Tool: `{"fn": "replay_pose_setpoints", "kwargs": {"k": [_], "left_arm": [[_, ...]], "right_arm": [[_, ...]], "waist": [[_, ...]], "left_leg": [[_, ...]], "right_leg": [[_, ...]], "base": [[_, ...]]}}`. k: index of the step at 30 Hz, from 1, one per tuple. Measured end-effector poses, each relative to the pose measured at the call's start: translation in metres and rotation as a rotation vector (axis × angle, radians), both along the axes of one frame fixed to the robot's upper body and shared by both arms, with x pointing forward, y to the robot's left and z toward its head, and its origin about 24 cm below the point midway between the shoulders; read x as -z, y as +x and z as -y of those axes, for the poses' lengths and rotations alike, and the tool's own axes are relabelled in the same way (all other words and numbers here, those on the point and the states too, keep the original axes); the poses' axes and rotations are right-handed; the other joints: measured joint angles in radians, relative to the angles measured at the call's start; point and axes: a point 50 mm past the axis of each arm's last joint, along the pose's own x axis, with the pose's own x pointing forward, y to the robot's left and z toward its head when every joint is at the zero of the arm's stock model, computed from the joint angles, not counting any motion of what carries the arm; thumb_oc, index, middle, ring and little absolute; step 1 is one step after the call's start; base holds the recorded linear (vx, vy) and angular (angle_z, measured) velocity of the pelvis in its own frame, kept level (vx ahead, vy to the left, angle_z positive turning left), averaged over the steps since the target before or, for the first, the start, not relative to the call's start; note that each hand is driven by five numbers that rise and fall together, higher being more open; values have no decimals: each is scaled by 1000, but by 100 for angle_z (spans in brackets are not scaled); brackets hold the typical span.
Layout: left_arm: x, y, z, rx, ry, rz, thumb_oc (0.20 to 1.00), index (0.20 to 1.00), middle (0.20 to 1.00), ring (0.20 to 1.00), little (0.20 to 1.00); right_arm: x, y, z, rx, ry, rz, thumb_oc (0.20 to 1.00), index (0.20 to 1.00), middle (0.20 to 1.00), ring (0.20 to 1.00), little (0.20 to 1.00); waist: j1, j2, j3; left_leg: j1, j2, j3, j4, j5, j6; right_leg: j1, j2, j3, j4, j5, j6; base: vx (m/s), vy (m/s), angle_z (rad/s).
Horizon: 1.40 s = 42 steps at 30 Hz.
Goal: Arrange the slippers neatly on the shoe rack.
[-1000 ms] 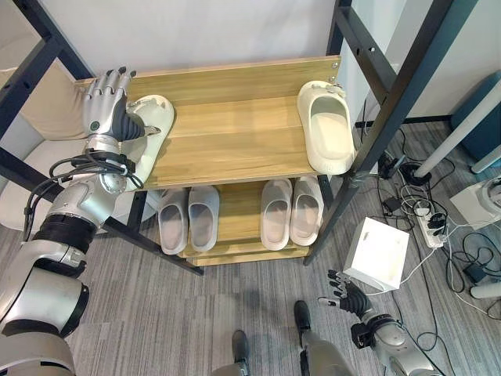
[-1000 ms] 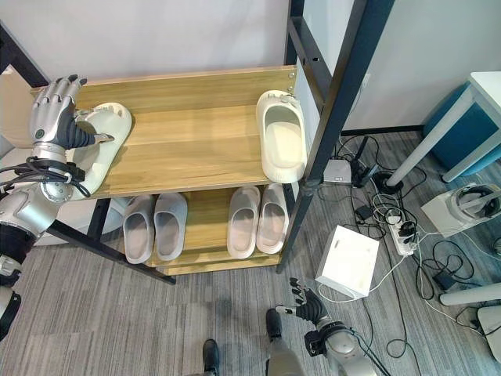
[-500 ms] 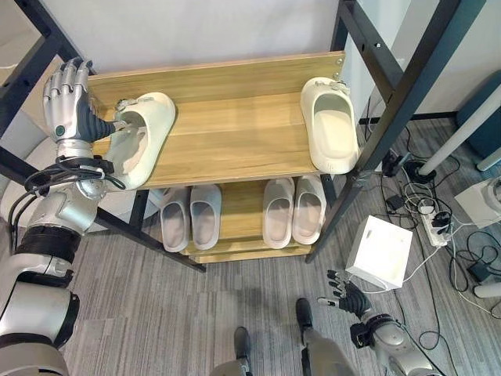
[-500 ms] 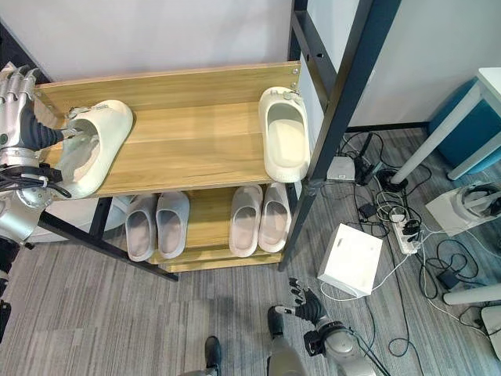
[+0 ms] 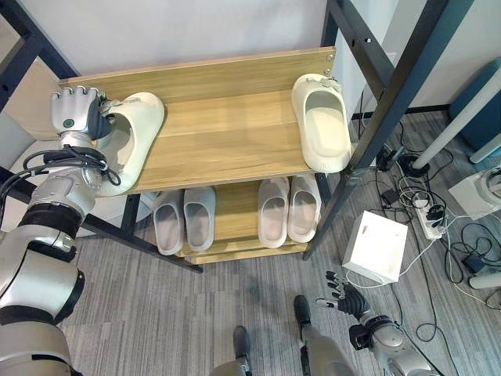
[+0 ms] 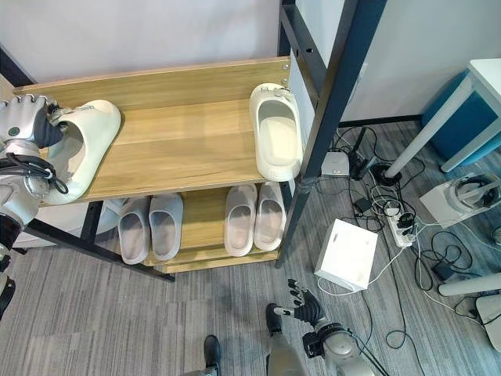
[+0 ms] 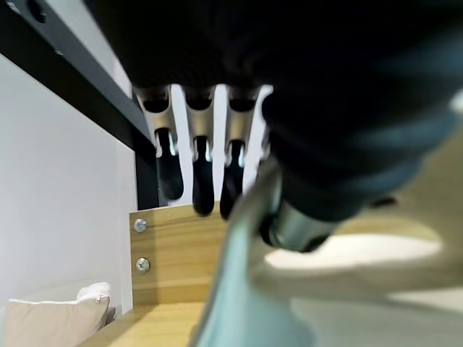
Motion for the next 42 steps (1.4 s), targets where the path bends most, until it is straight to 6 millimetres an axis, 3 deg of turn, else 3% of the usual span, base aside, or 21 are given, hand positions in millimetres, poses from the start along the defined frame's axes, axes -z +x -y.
{"fn": "replay_pose_setpoints", "kwargs": {"k": [5, 7, 11, 12, 13, 18, 23, 28, 29, 35, 36, 38, 42], "left_arm": [[5, 0, -5, -31, -39, -22, 200, 200, 200, 200, 200], [5, 5, 8, 16, -69, -11, 200, 200, 200, 200, 200], [3, 21, 63, 225, -69, 10, 200, 200, 200, 200, 200], [0, 32, 97, 309, -109, 27, 200, 200, 200, 200, 200], [-3, 36, 114, 359, -126, 33, 200, 200, 200, 200, 200], [-1, 46, 160, 466, -128, 5, 200, 200, 200, 200, 200], [6, 53, 148, 371, -161, -41, 200, 200, 200, 200, 200], [2, 55, 140, 326, -181, -48, 200, 200, 200, 200, 200], [3, 55, 139, 324, -181, -50, 1000, 1000, 1000, 1000, 1000], [-1, 55, 142, 326, -182, -55, 1000, 1000, 1000, 1000, 1000], [-4, 55, 147, 350, -182, -44, 1000, 1000, 1000, 1000, 1000], [-27, 43, 182, 584, -318, 68, 1000, 1000, 1000, 1000, 1000], [-22, 31, 193, 708, -433, 89, 1000, 1000, 1000, 1000, 1000]], "right_arm": [[6, -13, 1, 11, 6, -34, 1000, 1000, 1000, 1000, 1000], [8, -19, 2, 15, 6, -49, 1000, 1000, 1000, 1000, 1000], [5, -13, 0, 10, 10, -30, 1000, 1000, 1000, 1000, 1000], [4, -11, -1, 10, 10, -26, 1000, 1000, 1000, 1000, 1000], [4, -9, -1, 8, 11, -23, 1000, 1000, 1000, 1000, 1000], [1, -6, 0, 12, 3, -11, 1000, 1000, 1000, 1000, 1000], [0, -13, 10, 13, -21, -19, 1000, 1000, 1000, 1000, 1000], [0, -15, 13, 25, -18, -27, 1000, 1000, 1000, 1000, 1000], [0, -15, 13, 25, -18, -28, 1000, 1000, 1000, 1000, 1000], [-3, -9, 13, 21, -20, -17, 1000, 1000, 1000, 1000, 1000], [-3, -7, 12, 20, -21, -13, 1000, 1000, 1000, 1000, 1000], [-8, 2, 10, 23, -19, 13, 1000, 1000, 1000, 1000, 1000], [-10, 12, 8, 49, -3, 32, 1000, 1000, 1000, 1000, 1000]], "waist": [[-10, -21, -31], [-8, -33, -44], [-9, -39, -56], [-9, -35, -59], [-12, -33, -60], [-62, -12, -58], [-89, 37, -49], [-92, 41, -48], [-92, 41, -48], [-90, 40, -48], [-80, 39, -45], [-52, 37, -15], [-5, 34, 1]], "left_leg": [[-6, 0, 13, 0, -2, -3], [-5, -1, 12, 0, 0, 0], [-4, -4, 11, 0, 0, 1], [-3, -4, 8, 6, 2, 3], [-2, -4, 8, 6, 2, 3], [2, -1, 13, 6, 2, 3], [2, 1, 35, -1, -7, -4], [-5, 5, 41, -1, -15, -5], [-4, 6, 42, -1, -16, -4], [-2, 14, 37, -1, -14, -6], [11, 17, 33, -1, -6, -7], [22, 16, 0, 0, -3, -6], [30, 15, -25, 1, -3, -6]], "right_leg": [[-13, 1, 16, 0, 2, 0], [-12, -1, 18, 0, 3, -1], [-10, -4, 17, 1, 9, 3], [-7, -4, 14, 3, 9, 2], [-6, -4, 11, 5, 13, -2], [-6, -1, 9, 5, 15, -6], [-15, 3, 29, 0, 8, -11], [-29, 11, 44, 0, 7, -12], [-28, 11, 46, 0, 7, -12], [-21, 17, 35, 5, 11, -8], [-4, 18, 24, 5, 9, -10], [23, 12, -10, 5, 13, -20], [45, 7, -35, 5, -7, -7]], "base": [[12, -11, -9], [2, -16, 1], [-12, -24, 3], [-29, -41, 3], [0, 0, 0], [-35, -29, -6], [-20, -40, -10], [-2, -29, -7], [0, 0, 0], [5, -4, 3], [11, -8, 25], [-3, -1, 38], [-14, 13, 23]]}}
